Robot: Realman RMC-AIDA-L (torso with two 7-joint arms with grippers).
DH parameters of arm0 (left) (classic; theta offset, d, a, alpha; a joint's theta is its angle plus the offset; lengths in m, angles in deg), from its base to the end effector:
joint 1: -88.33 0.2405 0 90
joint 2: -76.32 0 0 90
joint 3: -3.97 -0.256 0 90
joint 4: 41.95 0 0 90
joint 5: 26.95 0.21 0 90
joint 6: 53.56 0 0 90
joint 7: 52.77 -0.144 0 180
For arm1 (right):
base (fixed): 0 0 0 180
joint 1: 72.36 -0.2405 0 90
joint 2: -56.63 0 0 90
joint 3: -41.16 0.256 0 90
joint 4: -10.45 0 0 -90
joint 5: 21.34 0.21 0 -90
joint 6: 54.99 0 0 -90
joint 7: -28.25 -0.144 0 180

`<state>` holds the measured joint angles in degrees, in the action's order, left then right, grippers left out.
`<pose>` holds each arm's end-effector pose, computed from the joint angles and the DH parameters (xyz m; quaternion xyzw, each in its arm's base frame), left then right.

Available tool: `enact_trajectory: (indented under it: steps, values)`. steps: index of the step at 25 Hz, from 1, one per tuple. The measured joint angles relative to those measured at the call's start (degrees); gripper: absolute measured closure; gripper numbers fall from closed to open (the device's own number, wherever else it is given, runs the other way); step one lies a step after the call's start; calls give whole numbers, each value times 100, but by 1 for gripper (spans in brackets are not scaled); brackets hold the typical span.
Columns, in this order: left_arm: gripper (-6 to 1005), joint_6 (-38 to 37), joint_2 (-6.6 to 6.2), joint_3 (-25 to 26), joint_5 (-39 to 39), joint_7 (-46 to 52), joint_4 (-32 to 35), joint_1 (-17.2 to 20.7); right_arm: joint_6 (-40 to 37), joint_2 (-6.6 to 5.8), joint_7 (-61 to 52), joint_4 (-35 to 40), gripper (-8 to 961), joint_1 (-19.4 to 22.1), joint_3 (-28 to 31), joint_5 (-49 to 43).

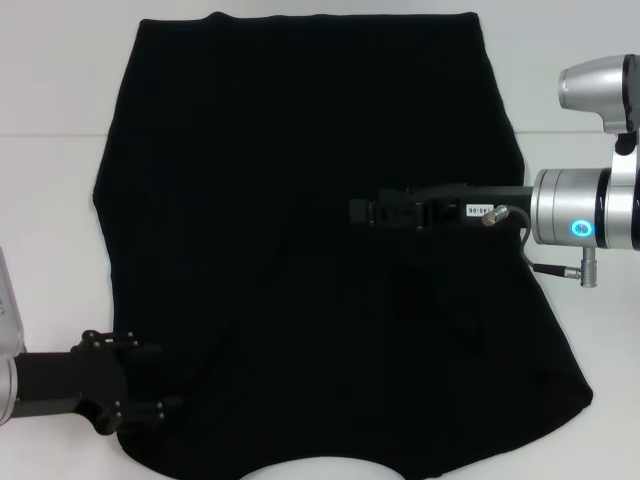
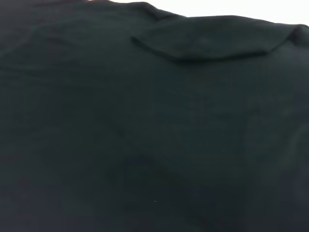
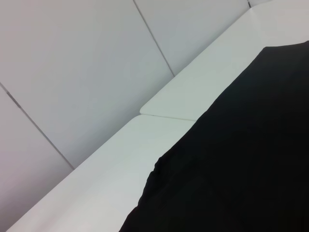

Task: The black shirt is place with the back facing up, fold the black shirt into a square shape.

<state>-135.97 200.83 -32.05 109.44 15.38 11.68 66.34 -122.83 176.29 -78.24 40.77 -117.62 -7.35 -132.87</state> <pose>-0.3279 0.2964 0.0057 -0.9683 -0.1426 -0.0209 0.2040 0.1930 0.4086 -0.0396 -0.8889 0.3779 0.2223 0.1325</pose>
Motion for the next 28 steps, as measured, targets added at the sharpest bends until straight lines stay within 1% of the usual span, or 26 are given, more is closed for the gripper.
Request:
enact_trajectory:
  steps: [4,9,17,23,28]
  values:
    - [248,68,-31,12,143,284,-12,-103,-7,-14,-12,24,252,0,12,0]
    - [491,117,-30,-5,201,344,11,-108,-6,-27,-12,53,252,0,19,1]
    - [730,20,-24,46,145,417,94,-85,-1,-58,-11,62,253,0,83,0]
    - [935,-175,-28,173,83,420,113,-89,0,-77,9,48,253,14,97,0]
    - [983,-248,-41,468,-42,489,105,-84,-15,-109,-34,33,253,85,92,-18]
